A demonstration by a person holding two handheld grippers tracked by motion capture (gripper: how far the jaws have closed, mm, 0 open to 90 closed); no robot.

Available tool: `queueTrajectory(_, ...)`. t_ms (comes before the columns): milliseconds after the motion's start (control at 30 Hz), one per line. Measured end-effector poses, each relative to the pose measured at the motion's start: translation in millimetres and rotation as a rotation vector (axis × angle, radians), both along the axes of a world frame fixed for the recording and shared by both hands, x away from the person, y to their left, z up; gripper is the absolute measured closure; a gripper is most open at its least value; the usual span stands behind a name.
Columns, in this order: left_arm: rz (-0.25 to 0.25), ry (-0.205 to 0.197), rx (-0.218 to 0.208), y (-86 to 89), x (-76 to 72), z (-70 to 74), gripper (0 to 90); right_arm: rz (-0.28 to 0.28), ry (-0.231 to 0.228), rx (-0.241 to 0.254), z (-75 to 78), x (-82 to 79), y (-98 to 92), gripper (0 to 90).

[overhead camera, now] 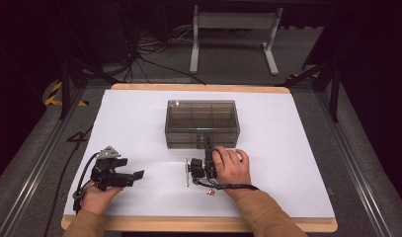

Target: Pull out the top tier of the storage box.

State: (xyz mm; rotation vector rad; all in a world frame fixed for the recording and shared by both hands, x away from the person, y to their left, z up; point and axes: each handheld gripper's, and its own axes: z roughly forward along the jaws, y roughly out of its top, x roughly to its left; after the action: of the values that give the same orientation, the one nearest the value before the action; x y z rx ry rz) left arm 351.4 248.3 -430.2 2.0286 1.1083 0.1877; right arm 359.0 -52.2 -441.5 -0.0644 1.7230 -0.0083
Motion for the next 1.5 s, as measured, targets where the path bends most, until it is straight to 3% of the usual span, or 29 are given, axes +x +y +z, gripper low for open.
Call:
queueTrajectory(300, -0.006, -0.003, -0.002, -2.4, 3.1, 0.3, 15.0, 0.012, 0.011, -0.002, 1.9, -13.3, -2.9, 80.4)
queueTrajectory(767, -0.014, 0.000, -0.001, -4.7, 5.0, 0.2, 15.0, 0.026, 0.011, 0.007, 0.9, -17.9, -5.3, 79.8)
queueTrajectory(867, -0.012, 0.001, -0.003, -5.8, 6.1, 0.0, 15.0, 0.021, -0.002, 0.005, 0.7, -17.2, -7.0, 70.4)
queueTrajectory(1000, -0.022, 0.000, 0.002, -8.9, 8.4, 0.4, 15.0, 0.030, -0.022, 0.026, 1.1, -18.8, -13.0, 62.7)
queueTrajectory(1200, -0.032, -0.001, 0.003, -12.6, 11.5, 0.2, 15.0, 0.053, -0.026, 0.036, 1.4, -22.8, -25.0, 58.9)
queueTrajectory(1500, -0.039, -0.002, 0.005, -16.6, 14.0, 0.5, 15.1, 0.071, 0.022, 0.128, 11.2, -27.4, -46.3, 56.0)
